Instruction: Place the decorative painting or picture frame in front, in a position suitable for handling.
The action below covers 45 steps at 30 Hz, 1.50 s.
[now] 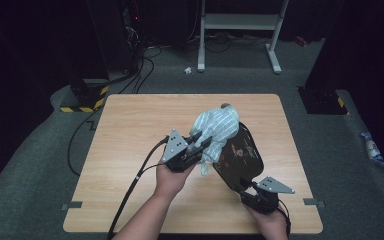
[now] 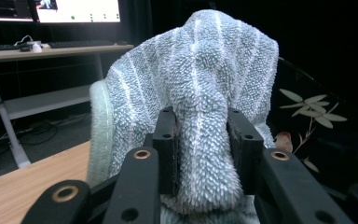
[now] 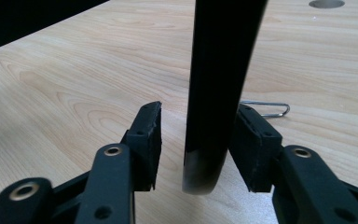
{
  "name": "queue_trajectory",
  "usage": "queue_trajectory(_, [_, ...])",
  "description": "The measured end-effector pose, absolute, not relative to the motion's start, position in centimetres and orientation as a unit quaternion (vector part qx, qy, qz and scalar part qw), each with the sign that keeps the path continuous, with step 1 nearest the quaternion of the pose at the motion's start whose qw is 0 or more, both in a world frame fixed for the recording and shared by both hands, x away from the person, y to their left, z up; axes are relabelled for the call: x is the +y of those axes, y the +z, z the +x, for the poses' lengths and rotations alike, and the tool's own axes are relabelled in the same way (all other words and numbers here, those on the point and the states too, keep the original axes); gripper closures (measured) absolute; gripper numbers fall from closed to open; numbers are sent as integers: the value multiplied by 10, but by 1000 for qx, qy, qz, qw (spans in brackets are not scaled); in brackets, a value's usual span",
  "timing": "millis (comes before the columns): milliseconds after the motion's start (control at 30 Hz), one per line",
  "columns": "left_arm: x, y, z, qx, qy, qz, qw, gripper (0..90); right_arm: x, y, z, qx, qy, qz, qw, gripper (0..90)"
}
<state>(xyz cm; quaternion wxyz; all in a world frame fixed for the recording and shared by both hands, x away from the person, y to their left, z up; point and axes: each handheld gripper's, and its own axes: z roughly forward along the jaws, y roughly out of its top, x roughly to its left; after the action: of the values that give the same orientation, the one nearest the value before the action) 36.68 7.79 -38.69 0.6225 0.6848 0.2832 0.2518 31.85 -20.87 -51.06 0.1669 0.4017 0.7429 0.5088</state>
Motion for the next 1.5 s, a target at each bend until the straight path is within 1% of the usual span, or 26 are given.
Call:
queue_trajectory(67, [74,-386,367,283,250,683,626,690,-209,-510,319,740,510,407,163,503])
queue_trajectory(200, [67,-386,369,277,255,686,622,690,-209,-509,319,736,513,409,169,519])
queue_trajectory(333, [61,-388,373,278,253,687,622,689,-209,-507,321,739,509,403,177,654])
queue_trajectory(367, [60,-389,374,280,252,688,620,689,-209,-507,321,739,510,403,177,716])
queue_trajectory(433, [59,-392,377,282,251,690,617,689,-210,-507,321,740,511,400,177,779])
queue_trajectory(467, [59,-393,378,283,251,692,615,689,-209,-507,320,740,510,400,182,790])
queue_trajectory(600, [57,-399,381,289,245,696,610,688,-210,-507,321,736,513,406,176,798])
queue_trajectory(700, [51,-401,380,284,238,700,610,689,-209,-506,321,736,512,403,181,799])
queue_trajectory(833, [40,-400,371,267,236,710,608,689,-206,-505,320,740,507,399,188,799])
queue_trajectory(967, [29,-398,359,245,222,717,613,692,-206,-505,321,741,507,398,189,799])
queue_trajectory(1100, [18,-396,348,221,226,725,612,693,-205,-505,320,742,507,398,186,797])
queue_trajectory(1167, [12,-394,344,210,238,730,606,693,-205,-505,320,742,507,396,187,797])
queue_trajectory(1267, [14,-394,350,218,243,731,599,693,-206,-505,320,743,509,395,184,797])
queue_trajectory(1500, [33,-395,379,264,256,724,583,697,-205,-505,319,745,508,392,183,795])
